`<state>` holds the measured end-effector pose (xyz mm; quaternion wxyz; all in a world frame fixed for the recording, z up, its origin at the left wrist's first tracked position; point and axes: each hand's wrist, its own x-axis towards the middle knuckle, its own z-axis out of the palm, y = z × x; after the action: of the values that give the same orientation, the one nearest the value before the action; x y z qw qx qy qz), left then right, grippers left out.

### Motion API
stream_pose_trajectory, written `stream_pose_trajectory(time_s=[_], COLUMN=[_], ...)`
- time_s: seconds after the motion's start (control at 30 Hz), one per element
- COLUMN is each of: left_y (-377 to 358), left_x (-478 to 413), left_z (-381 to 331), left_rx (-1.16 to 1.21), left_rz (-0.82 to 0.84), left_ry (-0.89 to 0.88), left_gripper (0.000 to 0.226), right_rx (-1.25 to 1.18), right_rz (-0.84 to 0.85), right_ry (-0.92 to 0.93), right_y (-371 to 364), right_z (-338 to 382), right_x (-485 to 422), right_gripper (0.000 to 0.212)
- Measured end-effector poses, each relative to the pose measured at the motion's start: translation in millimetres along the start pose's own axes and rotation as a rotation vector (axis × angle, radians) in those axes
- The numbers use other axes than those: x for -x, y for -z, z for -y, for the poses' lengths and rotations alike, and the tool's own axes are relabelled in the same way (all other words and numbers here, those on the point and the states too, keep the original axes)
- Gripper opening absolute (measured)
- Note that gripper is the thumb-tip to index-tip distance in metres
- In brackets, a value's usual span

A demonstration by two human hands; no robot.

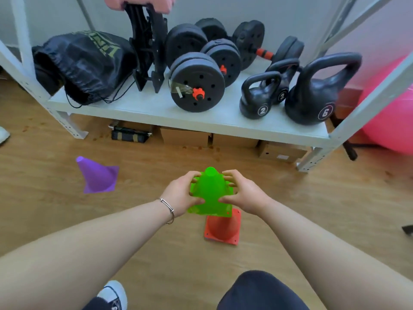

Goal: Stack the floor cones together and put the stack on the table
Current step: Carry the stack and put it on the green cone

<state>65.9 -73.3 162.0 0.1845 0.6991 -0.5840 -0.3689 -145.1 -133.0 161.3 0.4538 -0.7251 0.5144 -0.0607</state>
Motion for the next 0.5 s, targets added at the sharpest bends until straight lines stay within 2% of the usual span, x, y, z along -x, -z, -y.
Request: stream_pose_trajectory(time_s=[0.17,0.5], left_y=[-48.3,-137.1], left_x=[-18.2,-15.4], left_z=[2.9,33.5], left_rx=[-0.001,-0.024], left_rz=[0.069,0.099], left_ry=[-0.012,0.079], left_gripper=[0.076,0.07], right_rx=[-0.025,0.02], right_rz=[-0.044,-0.039], right_ry=[-0.075,-0.185], right_y=[-9.8,-66.5], right_z=[-54.3,-121.9], right_x=[7.6,10.8], right_gripper=[0.074,0.082])
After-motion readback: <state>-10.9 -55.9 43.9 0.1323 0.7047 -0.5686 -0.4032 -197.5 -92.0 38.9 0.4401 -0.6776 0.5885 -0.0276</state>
